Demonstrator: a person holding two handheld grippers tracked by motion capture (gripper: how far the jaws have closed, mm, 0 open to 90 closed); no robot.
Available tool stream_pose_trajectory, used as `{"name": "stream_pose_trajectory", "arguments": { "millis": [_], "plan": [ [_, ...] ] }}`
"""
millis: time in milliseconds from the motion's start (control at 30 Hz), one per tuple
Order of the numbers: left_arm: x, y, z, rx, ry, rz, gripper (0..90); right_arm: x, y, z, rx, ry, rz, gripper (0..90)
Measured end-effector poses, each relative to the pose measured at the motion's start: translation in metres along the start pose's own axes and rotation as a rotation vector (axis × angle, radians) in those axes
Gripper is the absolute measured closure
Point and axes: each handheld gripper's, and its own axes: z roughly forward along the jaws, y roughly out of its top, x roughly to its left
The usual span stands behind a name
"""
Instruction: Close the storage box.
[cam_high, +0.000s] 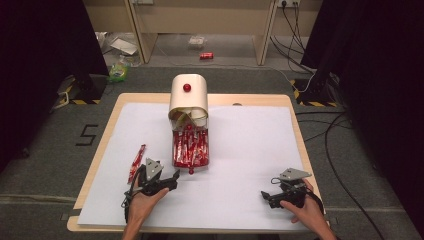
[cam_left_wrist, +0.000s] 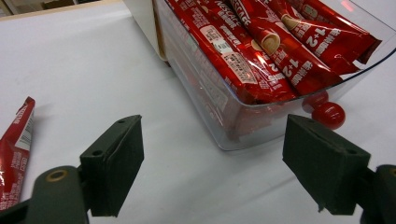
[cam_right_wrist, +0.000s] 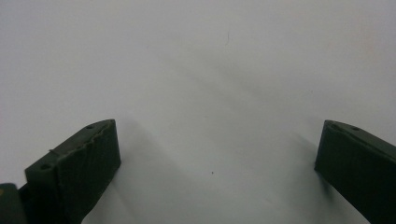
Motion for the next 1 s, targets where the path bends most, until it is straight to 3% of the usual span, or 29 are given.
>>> {"name": "stream_pose_trajectory", "arguments": {
  "millis": [567,1000],
  "plan": [
    [-0.003,0.004,0.012,0.007,-0.007,0.004,15.3,0.000,0.000,0.000,0.000,0.001,0.001,0.4],
    [0.002,0.016,0.015,-0.048,-0.014,-0.050,15.2,0.000,0.000,0.000,-0.001,0.002,0.003,0.4]
  ]
}}
